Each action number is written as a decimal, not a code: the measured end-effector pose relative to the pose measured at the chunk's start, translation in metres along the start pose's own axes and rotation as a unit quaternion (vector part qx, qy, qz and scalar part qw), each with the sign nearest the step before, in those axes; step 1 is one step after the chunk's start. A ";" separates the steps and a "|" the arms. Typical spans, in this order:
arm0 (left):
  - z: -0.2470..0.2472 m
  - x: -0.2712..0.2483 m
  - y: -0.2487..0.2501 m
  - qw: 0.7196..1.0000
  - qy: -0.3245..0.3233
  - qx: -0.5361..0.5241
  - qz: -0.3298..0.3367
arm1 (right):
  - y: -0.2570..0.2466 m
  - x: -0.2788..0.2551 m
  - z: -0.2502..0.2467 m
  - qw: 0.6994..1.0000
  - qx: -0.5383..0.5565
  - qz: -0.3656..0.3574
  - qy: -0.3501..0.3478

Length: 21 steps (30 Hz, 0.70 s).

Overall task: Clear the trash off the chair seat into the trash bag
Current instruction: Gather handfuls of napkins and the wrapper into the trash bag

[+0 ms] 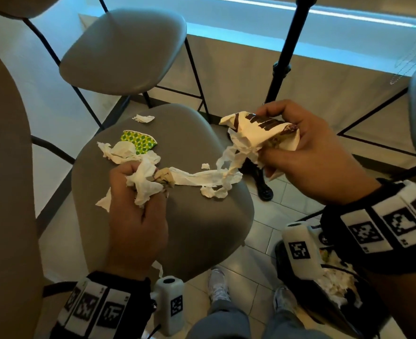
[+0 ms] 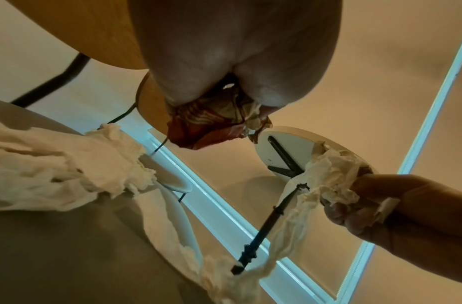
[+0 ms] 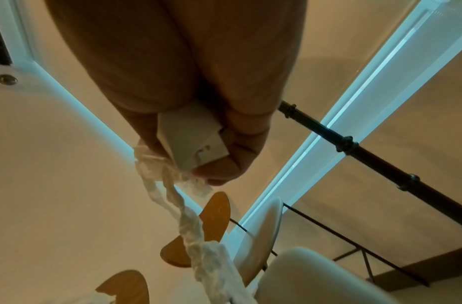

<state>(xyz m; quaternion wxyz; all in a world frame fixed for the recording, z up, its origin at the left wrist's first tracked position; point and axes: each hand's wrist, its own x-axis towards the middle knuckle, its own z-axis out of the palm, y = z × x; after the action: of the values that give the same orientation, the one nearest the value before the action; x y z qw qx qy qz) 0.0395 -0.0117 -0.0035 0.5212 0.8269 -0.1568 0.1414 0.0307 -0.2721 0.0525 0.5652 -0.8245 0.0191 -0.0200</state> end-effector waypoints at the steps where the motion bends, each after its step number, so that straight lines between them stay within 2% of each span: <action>1: 0.004 0.002 0.007 1.000 -0.002 -0.001 0.011 | -0.002 -0.005 -0.007 1.000 0.012 -0.008 0.008; 6: 0.031 0.009 0.045 0.993 -0.065 0.000 0.094 | 0.002 -0.046 -0.059 0.996 0.059 -0.018 0.061; 10: 0.095 0.005 0.078 0.972 -0.161 -0.068 0.159 | 0.034 -0.106 -0.114 0.986 0.099 0.009 0.138; 11: 0.115 0.000 0.081 0.964 -0.187 -0.105 0.156 | 0.046 -0.123 -0.128 0.982 0.098 0.028 0.162; 13: 0.158 -0.010 0.090 0.948 -0.239 -0.187 0.095 | 0.073 -0.160 -0.154 0.972 0.090 0.069 0.207; 16: 0.223 -0.030 0.097 0.936 -0.291 -0.184 0.078 | 0.115 -0.218 -0.185 0.955 0.081 0.110 0.263; 21: 0.319 -0.077 0.103 0.884 -0.419 -0.204 0.037 | 0.199 -0.308 -0.210 0.916 0.094 0.200 0.334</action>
<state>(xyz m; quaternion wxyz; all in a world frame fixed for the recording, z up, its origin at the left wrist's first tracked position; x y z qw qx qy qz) -0.0502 -0.3335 -0.0831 0.5582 0.6784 -0.4165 -0.2339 -0.2900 -0.5224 -0.0609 0.5929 -0.6920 0.3691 -0.1825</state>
